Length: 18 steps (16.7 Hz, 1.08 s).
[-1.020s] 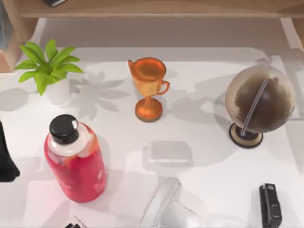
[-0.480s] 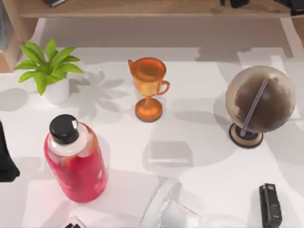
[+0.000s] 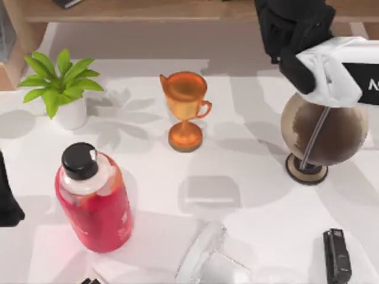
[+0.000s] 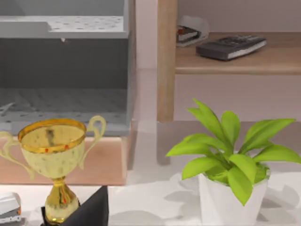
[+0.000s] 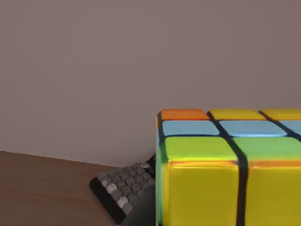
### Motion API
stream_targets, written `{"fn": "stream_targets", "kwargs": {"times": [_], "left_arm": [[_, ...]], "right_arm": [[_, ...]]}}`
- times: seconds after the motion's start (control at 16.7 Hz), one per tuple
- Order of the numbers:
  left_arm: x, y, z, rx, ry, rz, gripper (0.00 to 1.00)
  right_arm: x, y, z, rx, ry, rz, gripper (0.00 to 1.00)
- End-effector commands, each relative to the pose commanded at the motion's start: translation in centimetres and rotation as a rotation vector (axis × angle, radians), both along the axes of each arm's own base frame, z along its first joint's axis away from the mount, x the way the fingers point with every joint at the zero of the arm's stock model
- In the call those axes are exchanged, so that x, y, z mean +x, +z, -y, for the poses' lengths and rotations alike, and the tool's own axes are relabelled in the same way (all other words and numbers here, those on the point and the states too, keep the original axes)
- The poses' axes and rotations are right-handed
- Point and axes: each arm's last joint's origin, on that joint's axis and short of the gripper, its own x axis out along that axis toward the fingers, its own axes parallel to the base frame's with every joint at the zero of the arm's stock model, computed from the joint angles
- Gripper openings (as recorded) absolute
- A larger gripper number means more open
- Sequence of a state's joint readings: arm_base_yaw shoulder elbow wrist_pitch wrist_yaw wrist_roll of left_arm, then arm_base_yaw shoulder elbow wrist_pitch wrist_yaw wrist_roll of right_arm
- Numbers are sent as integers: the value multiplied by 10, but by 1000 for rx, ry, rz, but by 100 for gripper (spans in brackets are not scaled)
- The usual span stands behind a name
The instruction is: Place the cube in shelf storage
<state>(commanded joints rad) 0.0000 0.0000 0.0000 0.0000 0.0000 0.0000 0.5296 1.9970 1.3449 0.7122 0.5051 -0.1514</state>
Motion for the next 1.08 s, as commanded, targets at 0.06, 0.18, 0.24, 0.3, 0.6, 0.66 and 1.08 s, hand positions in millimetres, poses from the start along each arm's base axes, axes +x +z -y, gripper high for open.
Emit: {"fn": "stream_targets", "kwargs": {"times": [0.06,0.18,0.24,0.3,0.6,0.66,1.08], "left_arm": [[0,0,0,0,0,0,100],[0,0,0,0,0,0,100],[0,0,0,0,0,0,100],[0,0,0,0,0,0,100],[0,0,0,0,0,0,100],[0,0,0,0,0,0,100],[0,0,0,0,0,0,100]], "right_arm": [[-4,-10,-8,26,-7,32,0],[-12,-33,-23,72,-19,80,0],[-17,-44,-29,90,-24,95,0],[-22,-56,-34,105,-28,106,0],[-40,-95,-49,138,-38,118,0],[-41,-97,-49,139,-38,118,0],[-36,-96,-48,138,-40,118,0]]}}
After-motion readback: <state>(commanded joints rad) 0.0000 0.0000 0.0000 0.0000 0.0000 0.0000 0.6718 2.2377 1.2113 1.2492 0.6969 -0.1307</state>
